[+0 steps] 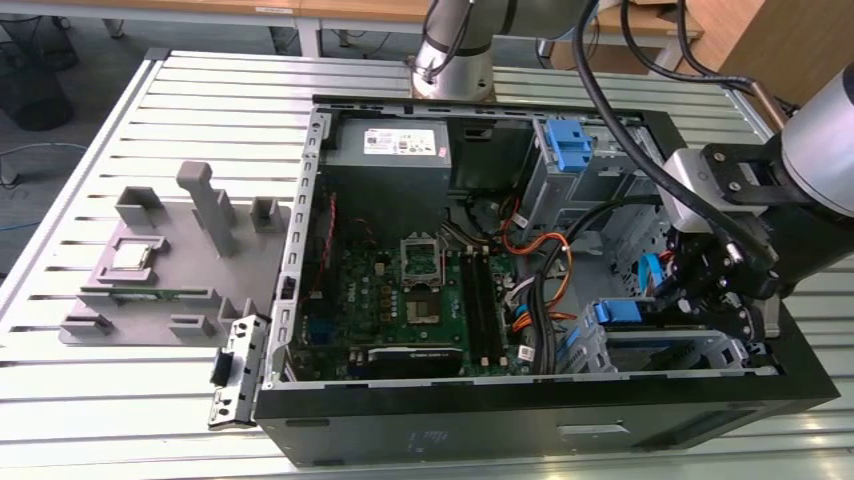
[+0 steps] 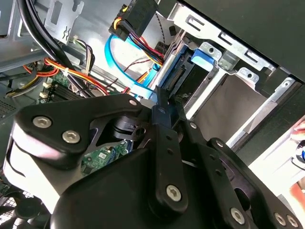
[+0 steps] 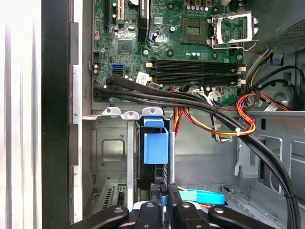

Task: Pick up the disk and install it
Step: 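Insert the first disk wire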

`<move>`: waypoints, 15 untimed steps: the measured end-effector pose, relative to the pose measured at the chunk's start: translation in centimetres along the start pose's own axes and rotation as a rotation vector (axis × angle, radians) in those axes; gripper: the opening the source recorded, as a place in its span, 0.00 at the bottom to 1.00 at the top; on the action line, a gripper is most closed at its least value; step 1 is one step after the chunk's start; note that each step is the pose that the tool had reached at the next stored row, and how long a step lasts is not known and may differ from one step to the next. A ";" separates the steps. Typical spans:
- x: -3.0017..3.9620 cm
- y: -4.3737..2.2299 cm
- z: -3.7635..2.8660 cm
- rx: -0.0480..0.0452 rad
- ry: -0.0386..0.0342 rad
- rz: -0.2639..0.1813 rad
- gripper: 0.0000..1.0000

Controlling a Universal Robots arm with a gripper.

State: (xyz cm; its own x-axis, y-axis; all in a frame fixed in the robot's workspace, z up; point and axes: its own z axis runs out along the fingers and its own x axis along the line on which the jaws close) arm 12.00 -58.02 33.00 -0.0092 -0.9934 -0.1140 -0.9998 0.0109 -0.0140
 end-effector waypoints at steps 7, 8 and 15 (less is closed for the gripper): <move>0.00 0.00 0.02 0.0000 -0.0001 0.000 0.28; 0.00 0.00 0.02 0.0000 0.0000 0.000 0.28; -0.08 -0.01 -0.65 0.0000 -0.0002 0.000 0.28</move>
State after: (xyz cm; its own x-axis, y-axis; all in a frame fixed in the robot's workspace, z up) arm 12.00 -58.02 33.66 -0.0092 -0.9934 -0.1141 -0.9998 0.0109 -0.0141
